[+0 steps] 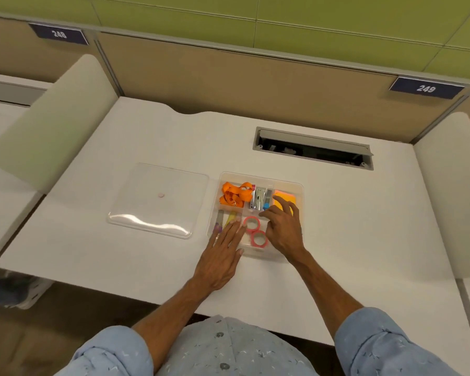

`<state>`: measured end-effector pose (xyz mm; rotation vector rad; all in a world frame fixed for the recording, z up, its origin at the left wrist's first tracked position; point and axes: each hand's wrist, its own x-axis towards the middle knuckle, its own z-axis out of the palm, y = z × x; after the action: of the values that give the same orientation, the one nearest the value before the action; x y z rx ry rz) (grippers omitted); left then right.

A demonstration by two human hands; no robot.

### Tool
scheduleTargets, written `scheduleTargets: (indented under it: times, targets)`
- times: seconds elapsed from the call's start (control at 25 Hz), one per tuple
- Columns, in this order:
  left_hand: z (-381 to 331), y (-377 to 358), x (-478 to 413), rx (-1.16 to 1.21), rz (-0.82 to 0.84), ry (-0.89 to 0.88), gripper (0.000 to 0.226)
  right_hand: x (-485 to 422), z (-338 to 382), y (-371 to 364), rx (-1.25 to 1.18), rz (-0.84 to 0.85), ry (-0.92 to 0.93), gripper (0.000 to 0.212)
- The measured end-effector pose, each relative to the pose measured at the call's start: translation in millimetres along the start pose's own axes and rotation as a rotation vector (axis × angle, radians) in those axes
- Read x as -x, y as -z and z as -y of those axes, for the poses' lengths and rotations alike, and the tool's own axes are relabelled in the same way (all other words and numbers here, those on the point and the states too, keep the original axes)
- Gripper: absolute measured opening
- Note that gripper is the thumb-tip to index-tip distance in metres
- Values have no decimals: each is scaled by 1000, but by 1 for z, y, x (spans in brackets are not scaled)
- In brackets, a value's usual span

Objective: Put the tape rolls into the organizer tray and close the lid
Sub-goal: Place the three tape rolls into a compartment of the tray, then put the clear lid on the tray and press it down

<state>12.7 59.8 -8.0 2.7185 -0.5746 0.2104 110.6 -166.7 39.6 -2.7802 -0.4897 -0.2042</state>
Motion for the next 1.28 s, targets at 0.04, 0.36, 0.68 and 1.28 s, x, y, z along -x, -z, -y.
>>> scheduleTargets:
  times: [0.04, 0.36, 0.68, 1.28]
  targets:
    - [15, 8, 3, -13, -23, 52, 62, -9, 13, -2, 4, 5, 0, 36]
    - [131, 52, 49, -155, -6, 364, 59, -54, 149, -46, -206, 191, 291, 42]
    - [185, 50, 94, -96, 111, 441, 53, -45, 217, -103, 84, 386, 409, 27]
    - [174, 60, 79, -107, 38, 498, 88, -55, 223, -94, 47, 348, 483, 28]
